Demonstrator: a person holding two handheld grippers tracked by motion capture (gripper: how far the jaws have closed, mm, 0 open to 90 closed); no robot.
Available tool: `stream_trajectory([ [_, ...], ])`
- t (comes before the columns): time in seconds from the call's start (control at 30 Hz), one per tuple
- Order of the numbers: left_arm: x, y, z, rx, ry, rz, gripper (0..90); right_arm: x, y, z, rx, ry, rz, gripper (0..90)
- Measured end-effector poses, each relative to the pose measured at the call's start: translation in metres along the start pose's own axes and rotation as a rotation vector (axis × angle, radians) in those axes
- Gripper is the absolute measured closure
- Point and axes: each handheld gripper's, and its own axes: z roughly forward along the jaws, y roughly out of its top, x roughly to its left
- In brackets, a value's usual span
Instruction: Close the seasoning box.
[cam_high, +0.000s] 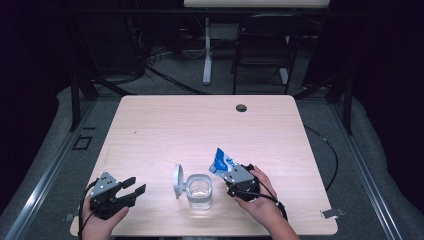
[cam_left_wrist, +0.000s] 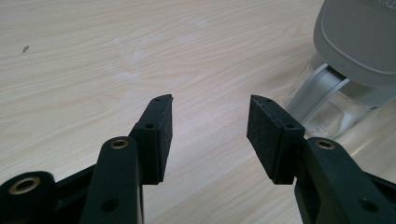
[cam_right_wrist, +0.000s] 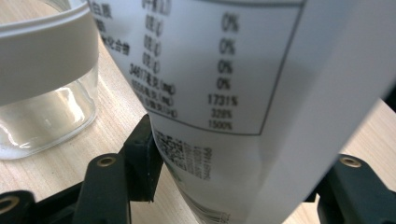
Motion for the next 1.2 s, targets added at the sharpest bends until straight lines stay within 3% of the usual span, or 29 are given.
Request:
stream_trajectory([
  [0.13, 0.000, 0.000, 0.000, 0.002, 0.001, 0.000, 51.1, 0.003, 0.003, -0.001, 0.003, -0.003, -0.036, 39.9],
  [0.67, 0.000, 0.000, -0.001, -0.002, 0.001, 0.001, 51.0, 0.006, 0.007, -0.003, -0.004, -0.022, -0.088, 39.9],
  [1.2, 0.001, 0.000, -0.001, 0.000, 0.004, -0.002, 51.0, 0.012, 0.009, -0.004, 0.022, -0.054, -0.199, 39.9],
])
